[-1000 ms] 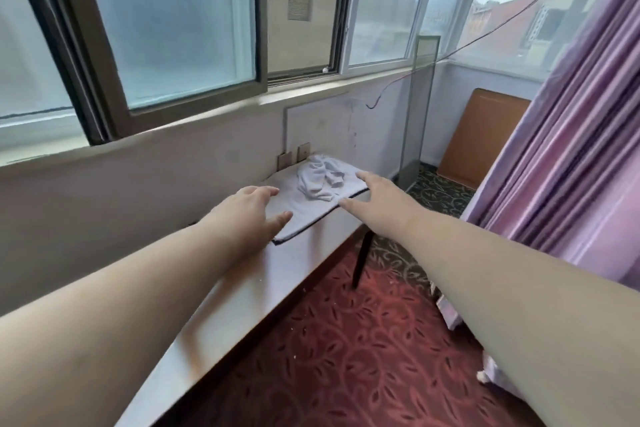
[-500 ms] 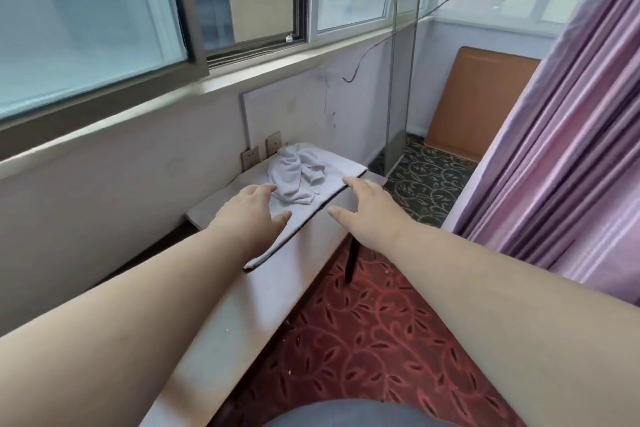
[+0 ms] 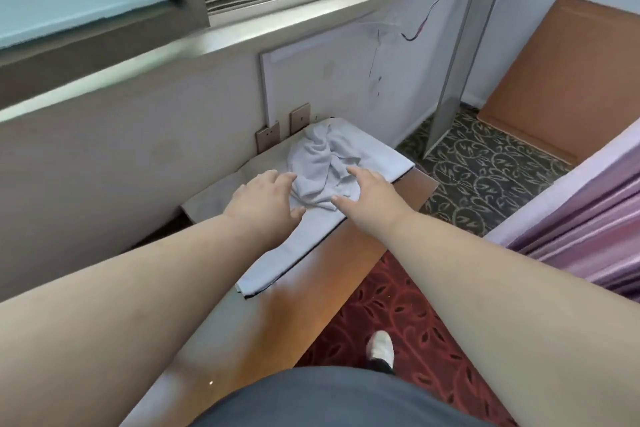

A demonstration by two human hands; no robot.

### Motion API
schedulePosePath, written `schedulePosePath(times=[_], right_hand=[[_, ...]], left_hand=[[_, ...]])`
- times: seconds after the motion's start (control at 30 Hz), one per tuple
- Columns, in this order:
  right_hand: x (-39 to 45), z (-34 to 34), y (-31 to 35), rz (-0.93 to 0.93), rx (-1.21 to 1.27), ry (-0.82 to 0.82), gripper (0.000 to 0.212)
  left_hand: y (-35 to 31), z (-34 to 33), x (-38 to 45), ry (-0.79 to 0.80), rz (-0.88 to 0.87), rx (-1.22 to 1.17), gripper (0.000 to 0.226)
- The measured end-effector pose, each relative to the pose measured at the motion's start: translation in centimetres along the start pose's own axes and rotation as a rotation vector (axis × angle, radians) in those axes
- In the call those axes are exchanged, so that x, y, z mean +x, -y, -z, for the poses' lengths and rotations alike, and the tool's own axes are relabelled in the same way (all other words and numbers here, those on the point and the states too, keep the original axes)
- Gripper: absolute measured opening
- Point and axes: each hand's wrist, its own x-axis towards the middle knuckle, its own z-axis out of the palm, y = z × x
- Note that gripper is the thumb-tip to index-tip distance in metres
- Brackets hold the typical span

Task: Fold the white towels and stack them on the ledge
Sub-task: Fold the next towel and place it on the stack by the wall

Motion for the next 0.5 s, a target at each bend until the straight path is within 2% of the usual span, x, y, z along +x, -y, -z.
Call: schedulePosePath(times=[0.2, 0.5], right_hand=[[12.7, -1.7, -3.4, 0.090, -0.052, 0.102, 0.070], [32.7, -3.5, -8.5, 0.150, -0.223, 0.337, 0.075]], left_hand=[[-0.6, -3.9, 9.8, 0.046, 0.116, -0.006, 0.067], [-1.6, -11.2, 23.7, 0.271, 0.487, -0.158, 0.085]])
